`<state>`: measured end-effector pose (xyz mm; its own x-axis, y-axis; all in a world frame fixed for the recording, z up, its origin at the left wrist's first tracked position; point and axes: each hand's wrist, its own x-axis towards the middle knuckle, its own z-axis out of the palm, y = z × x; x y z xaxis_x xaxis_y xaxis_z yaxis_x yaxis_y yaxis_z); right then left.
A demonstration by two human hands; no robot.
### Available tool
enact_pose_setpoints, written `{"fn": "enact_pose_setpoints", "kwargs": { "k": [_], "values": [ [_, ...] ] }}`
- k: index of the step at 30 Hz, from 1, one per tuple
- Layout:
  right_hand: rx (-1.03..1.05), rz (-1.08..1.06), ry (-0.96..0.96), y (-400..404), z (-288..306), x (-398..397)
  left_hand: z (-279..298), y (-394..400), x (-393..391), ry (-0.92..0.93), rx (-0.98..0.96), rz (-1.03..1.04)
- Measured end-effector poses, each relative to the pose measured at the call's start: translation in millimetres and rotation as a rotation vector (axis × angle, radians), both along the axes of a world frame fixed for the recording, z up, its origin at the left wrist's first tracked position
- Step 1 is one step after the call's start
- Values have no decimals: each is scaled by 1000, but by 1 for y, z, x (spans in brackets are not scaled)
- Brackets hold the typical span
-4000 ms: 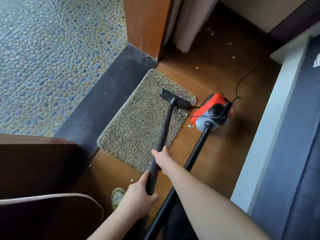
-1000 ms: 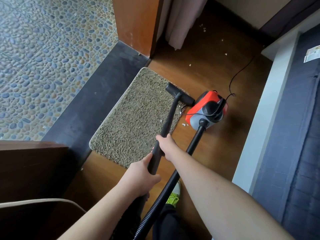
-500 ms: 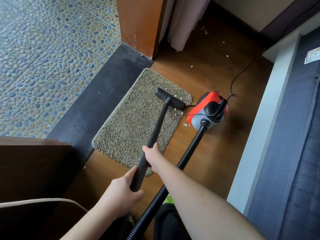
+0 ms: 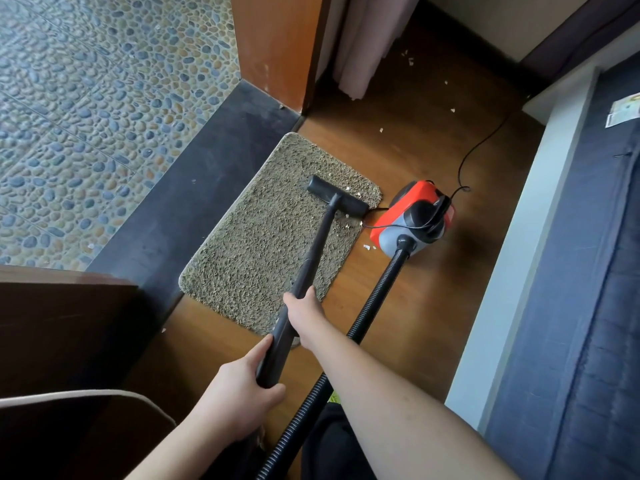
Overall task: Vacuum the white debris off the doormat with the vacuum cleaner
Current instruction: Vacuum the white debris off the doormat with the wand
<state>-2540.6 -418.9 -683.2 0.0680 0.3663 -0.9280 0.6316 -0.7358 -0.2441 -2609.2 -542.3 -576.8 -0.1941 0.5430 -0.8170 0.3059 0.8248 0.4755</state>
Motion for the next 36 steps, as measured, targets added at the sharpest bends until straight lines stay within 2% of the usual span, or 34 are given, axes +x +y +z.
{"fn": "enact_pose_setpoints", "kwargs": {
  "k": [5, 19, 36],
  "values": [
    [9, -9, -11, 12, 3, 10, -3, 15, 11, 33, -3, -75],
    [50, -114, -53, 28, 8, 43, 6, 37, 47, -34, 4, -79],
    [16, 14, -140, 25, 11, 86, 10, 35, 88, -87, 0, -59]
  ]
}}
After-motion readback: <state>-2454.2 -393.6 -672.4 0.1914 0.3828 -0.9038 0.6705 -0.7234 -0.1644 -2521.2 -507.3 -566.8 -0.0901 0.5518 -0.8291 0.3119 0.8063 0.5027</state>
